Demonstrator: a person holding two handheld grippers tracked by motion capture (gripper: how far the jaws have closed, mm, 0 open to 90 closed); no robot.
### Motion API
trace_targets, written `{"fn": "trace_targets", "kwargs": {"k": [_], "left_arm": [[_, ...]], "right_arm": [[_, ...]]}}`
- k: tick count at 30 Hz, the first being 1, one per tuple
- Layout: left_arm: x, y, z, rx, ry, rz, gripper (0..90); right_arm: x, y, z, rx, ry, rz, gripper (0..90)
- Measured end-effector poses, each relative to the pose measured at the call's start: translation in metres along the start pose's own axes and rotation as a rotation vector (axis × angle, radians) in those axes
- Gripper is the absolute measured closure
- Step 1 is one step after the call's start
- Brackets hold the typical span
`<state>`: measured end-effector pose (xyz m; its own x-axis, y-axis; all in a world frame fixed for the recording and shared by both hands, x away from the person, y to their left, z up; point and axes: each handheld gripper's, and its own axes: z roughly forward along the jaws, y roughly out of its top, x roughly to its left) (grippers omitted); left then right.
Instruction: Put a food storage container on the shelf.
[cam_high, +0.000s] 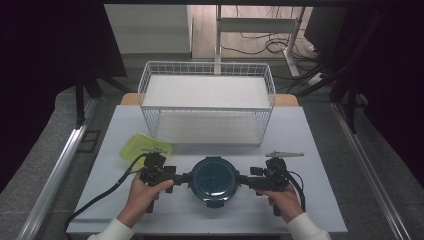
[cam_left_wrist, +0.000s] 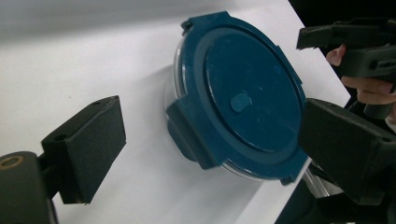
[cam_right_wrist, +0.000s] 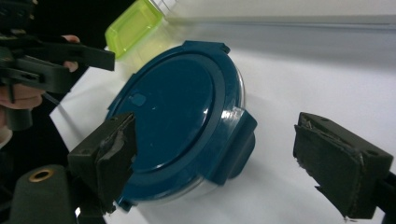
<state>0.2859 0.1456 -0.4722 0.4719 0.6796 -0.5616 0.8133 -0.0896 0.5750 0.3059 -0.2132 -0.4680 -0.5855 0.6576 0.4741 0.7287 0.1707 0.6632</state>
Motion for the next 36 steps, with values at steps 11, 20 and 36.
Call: {"fn": "trace_targets", "kwargs": {"k": [11, 20, 36], "left_arm": [[0.002, -0.007, 0.020, 0.045, -0.008, -0.010, 7.5], [0.003, -0.011, 0.034, 0.062, -0.051, -0.047, 7.5], [0.011, -0.013, 0.058, 0.109, -0.131, -0.123, 12.0]], "right_arm": [[-0.004, 0.001, 0.026, 0.059, 0.012, 0.052, 12.1], [-0.003, -0.003, 0.037, 0.105, 0.021, 0.066, 8.4], [-0.007, -0.011, 0.053, 0.169, 0.089, 0.162, 10.2]]}}
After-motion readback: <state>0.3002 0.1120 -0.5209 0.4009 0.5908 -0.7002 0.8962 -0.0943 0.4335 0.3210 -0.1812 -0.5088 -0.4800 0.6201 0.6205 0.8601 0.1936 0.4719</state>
